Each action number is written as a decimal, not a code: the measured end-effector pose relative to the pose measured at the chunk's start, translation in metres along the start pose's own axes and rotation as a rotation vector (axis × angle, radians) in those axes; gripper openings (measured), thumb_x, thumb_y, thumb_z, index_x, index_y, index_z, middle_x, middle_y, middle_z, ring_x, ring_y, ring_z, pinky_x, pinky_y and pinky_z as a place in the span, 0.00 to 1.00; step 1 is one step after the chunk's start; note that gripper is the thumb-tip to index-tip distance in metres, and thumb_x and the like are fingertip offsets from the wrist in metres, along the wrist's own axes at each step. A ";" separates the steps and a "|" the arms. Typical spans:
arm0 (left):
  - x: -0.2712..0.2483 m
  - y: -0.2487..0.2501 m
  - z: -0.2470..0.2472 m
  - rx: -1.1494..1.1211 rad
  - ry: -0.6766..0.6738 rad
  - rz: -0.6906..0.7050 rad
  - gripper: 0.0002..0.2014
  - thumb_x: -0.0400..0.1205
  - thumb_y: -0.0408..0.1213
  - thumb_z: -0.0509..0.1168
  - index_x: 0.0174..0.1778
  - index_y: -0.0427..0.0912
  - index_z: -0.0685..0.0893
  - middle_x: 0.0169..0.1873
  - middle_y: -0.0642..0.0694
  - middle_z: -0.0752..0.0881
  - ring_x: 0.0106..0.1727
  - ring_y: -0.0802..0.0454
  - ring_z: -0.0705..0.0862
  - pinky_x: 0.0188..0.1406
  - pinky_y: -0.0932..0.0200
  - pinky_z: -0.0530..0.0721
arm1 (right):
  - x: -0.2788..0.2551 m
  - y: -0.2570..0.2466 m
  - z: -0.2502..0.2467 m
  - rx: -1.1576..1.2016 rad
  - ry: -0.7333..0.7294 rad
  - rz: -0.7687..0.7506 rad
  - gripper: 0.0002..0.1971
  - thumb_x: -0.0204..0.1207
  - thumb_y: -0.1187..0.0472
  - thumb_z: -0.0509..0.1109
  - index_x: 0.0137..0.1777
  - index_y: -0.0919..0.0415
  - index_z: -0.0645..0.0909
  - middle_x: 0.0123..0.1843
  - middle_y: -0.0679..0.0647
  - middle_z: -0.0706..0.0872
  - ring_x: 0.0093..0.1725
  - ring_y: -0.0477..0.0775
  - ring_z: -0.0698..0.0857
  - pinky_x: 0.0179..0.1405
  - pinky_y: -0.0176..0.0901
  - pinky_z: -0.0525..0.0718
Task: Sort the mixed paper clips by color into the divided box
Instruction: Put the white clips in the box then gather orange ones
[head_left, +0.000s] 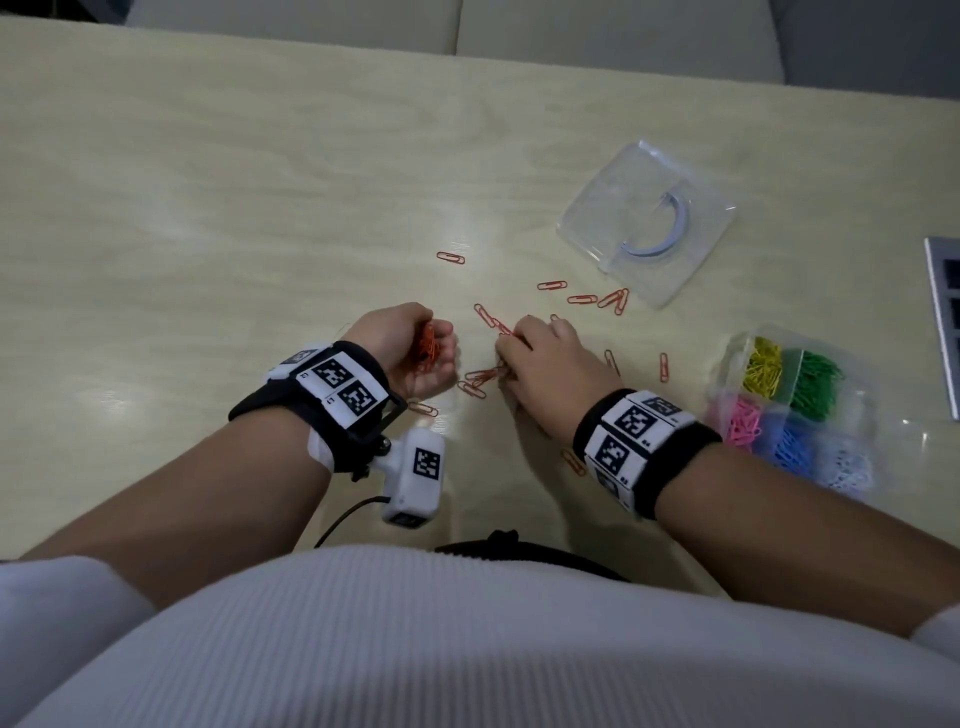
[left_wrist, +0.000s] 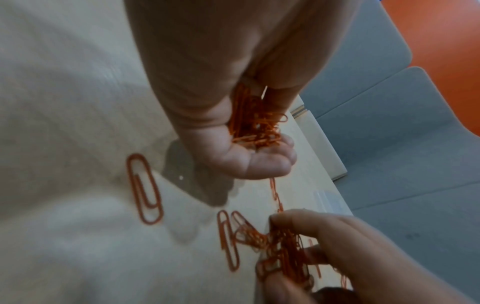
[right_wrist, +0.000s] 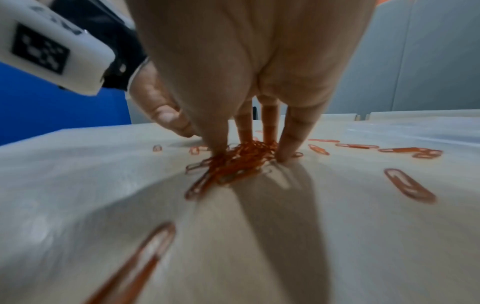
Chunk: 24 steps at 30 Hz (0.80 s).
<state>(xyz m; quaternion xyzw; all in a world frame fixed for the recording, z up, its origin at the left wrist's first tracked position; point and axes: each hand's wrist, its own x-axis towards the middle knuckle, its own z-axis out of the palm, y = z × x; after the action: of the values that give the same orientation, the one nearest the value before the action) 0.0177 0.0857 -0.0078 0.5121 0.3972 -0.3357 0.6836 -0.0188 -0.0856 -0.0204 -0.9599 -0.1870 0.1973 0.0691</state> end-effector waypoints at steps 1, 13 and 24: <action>-0.001 -0.003 0.001 0.026 -0.001 -0.006 0.16 0.87 0.40 0.51 0.36 0.40 0.76 0.21 0.45 0.80 0.20 0.54 0.79 0.21 0.64 0.83 | -0.001 0.001 0.001 -0.016 0.017 -0.001 0.14 0.82 0.65 0.59 0.67 0.58 0.71 0.67 0.55 0.70 0.65 0.59 0.67 0.47 0.46 0.72; -0.008 -0.021 0.022 0.112 -0.057 0.032 0.15 0.87 0.35 0.52 0.42 0.34 0.81 0.35 0.40 0.84 0.35 0.49 0.86 0.37 0.52 0.90 | 0.007 -0.005 -0.030 0.302 0.184 -0.003 0.09 0.76 0.62 0.67 0.52 0.55 0.86 0.55 0.54 0.82 0.56 0.55 0.81 0.56 0.44 0.77; 0.003 -0.003 -0.006 -0.170 -0.176 -0.026 0.13 0.84 0.37 0.53 0.36 0.40 0.76 0.30 0.43 0.79 0.31 0.50 0.79 0.30 0.61 0.85 | 0.069 -0.014 -0.049 0.257 0.214 -0.078 0.11 0.79 0.60 0.59 0.57 0.54 0.81 0.57 0.53 0.79 0.54 0.55 0.81 0.55 0.51 0.80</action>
<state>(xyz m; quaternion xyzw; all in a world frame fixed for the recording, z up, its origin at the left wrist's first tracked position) 0.0152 0.0906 -0.0125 0.4157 0.3693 -0.3533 0.7523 0.0549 -0.0490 0.0032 -0.9507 -0.1887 0.1132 0.2185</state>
